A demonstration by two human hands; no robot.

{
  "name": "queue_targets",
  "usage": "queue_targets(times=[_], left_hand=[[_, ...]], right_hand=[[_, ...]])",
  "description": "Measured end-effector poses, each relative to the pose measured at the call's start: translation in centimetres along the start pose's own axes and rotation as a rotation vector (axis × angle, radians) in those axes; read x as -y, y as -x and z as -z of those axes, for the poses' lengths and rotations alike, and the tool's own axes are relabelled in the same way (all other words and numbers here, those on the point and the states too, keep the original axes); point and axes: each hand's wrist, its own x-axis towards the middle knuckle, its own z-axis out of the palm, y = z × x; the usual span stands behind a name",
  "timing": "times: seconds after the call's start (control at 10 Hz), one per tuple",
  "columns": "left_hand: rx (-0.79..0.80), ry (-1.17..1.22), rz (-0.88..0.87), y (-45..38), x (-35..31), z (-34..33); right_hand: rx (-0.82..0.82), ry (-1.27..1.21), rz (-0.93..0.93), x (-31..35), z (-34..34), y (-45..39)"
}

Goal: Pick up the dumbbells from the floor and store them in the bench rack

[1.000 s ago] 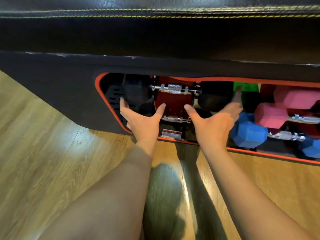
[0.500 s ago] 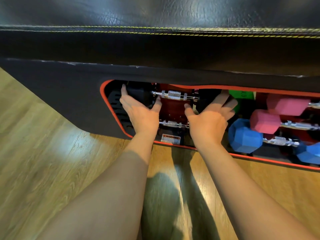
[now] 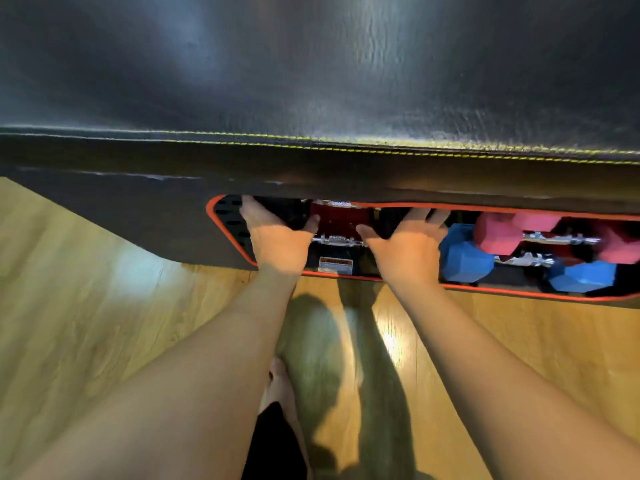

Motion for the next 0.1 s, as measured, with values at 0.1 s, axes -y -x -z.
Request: queue_targets(times=[0.1], left_hand=[[0.243,-0.262,0.247,1.37,-2.89,2.85]], right_hand=[[0.144,0.016,0.002,0.15,4.90,2.86]])
